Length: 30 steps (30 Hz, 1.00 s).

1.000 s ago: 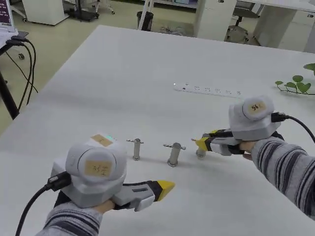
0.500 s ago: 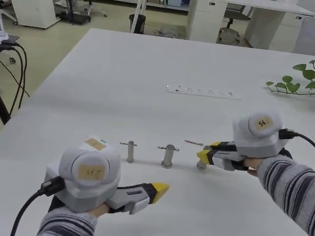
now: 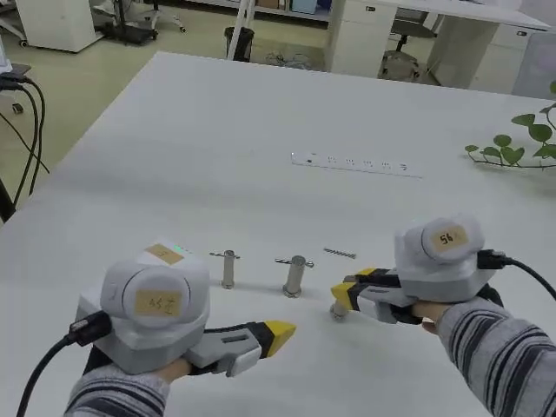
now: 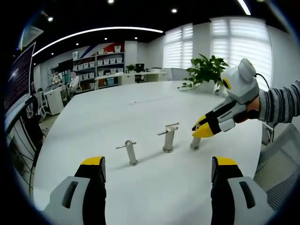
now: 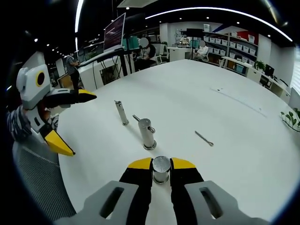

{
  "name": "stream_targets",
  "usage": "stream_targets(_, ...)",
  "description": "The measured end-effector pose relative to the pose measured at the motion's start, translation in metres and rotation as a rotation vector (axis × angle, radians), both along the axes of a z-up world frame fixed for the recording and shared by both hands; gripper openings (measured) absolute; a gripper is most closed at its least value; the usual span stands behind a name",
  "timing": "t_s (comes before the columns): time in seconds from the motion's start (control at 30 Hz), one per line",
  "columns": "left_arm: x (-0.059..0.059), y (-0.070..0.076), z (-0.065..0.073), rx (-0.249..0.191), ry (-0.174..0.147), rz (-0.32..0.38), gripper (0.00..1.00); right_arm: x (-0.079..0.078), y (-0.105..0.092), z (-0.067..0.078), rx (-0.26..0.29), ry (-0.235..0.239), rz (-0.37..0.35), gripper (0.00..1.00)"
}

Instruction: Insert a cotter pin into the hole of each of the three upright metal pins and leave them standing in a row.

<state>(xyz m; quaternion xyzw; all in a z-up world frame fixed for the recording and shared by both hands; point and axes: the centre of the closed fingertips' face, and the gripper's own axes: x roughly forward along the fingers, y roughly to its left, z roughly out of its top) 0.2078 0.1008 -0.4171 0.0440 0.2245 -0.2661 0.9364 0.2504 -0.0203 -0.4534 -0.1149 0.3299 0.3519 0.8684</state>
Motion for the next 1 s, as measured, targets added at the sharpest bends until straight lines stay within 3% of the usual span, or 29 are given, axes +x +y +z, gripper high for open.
stream_targets(0.4, 0.0005, 0.0004, -0.0010, -0.002, 0.005, 0.004, 0.92, -0.0052, 0.0109, -0.0026, -0.009, -0.029, -0.011, 0.09)
stream_targets(0.9, -0.0007, -0.0025, -0.0032, 0.005, 0.014, -0.010, 0.92, -0.0070, 0.0104, -0.0017, -0.005, -0.032, -0.096, 0.09)
stream_targets(1.0, -0.0008, -0.0026, -0.0033, 0.000, 0.014, -0.008, 0.92, -0.0062, 0.0104, 0.0051, 0.017, -0.050, -0.101, 0.11)
